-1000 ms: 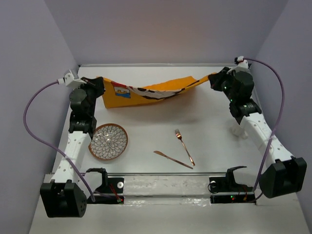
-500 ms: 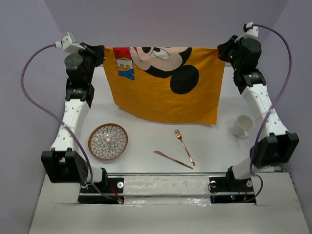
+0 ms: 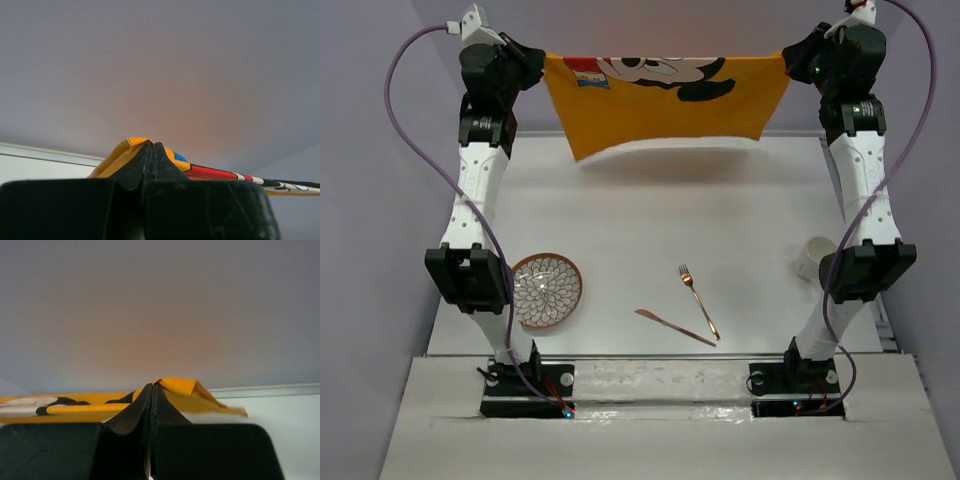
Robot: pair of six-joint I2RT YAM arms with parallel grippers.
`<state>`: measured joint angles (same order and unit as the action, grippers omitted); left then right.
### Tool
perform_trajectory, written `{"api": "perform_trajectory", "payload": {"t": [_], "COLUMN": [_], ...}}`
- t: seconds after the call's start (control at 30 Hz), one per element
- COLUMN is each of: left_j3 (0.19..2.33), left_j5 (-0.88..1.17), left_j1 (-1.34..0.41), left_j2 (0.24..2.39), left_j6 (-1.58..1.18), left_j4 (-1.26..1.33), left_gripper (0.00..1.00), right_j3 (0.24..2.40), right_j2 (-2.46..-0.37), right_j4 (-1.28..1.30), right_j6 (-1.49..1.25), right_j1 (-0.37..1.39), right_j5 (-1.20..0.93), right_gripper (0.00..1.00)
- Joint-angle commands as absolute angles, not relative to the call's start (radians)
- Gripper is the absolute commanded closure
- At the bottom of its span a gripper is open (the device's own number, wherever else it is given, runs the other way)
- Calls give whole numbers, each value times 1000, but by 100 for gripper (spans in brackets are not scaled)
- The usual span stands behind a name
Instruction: Set the dinner table for one person
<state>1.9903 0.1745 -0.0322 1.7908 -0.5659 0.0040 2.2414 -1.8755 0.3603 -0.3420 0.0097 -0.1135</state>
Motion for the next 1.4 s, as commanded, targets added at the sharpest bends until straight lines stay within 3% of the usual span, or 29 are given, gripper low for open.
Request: {"api": "perform_trajectory", "payload": {"t": [0.0, 0.23, 0.33, 0.47, 0.9, 1.37], "left_j3": [1811, 1085, 850, 626, 335, 212], "left_j5": [198, 212, 222, 207, 163, 150], "left_j1": [-25, -25, -35, -40, -87, -86], "left_j2": [1637, 1422, 1413, 1428, 1255, 1089], "left_j6": [-571, -692, -742, -758, -739, -686], "left_j4": [95, 441, 605, 698, 805, 710], "left_gripper": [100, 100, 100, 100, 100, 100], "right_j3": [2064, 1368, 1159, 1037, 735, 523], "right_j2": [-1728, -1525, -1523, -1572, -1477, -1286], "right_j4": [315, 91, 19, -15, -63, -101], "right_j6": [-319, -397, -429, -456, -537, -598], "right_j1": [-5, -14, -14, -23, -23, -23], "right_j5": [-112, -72, -58, -72, -147, -138], "right_gripper": [100, 100, 100, 100, 100, 100]}}
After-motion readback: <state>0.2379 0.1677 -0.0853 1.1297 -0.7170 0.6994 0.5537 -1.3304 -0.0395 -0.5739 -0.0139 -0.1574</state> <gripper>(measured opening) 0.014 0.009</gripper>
